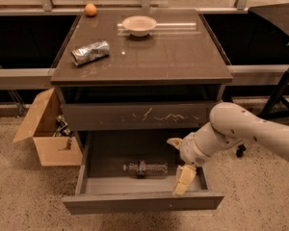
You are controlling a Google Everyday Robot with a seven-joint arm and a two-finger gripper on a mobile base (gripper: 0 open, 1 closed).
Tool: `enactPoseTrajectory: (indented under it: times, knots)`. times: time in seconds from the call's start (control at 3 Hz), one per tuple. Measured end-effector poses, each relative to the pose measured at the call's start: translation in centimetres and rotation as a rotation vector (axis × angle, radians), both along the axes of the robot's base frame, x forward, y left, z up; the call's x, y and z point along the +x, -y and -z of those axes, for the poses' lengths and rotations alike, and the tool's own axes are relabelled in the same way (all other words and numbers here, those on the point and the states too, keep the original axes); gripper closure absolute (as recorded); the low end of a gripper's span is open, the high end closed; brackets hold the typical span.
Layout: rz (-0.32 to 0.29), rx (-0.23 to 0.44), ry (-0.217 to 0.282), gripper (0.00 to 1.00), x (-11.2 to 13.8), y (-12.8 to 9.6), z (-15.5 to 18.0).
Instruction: Pick water bottle from middle drawer and place on counter
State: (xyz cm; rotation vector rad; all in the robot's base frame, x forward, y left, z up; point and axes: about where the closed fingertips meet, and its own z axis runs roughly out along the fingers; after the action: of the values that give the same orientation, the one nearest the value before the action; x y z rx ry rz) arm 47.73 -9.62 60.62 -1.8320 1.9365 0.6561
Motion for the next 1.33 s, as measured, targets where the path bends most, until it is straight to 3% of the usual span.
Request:
enactPoseTrajectory:
  times: [0.67,1.0,1.33]
  knots:
    - [-0.060,0.053,0.037,0.00,5.7,-2.8,5.6]
    - [-0.080,0.045,0.033,0.00,7.4,-4.8,8.6]
    - [-0.080,-0.017,0.027,0.00,8.6,-8.2,13.2]
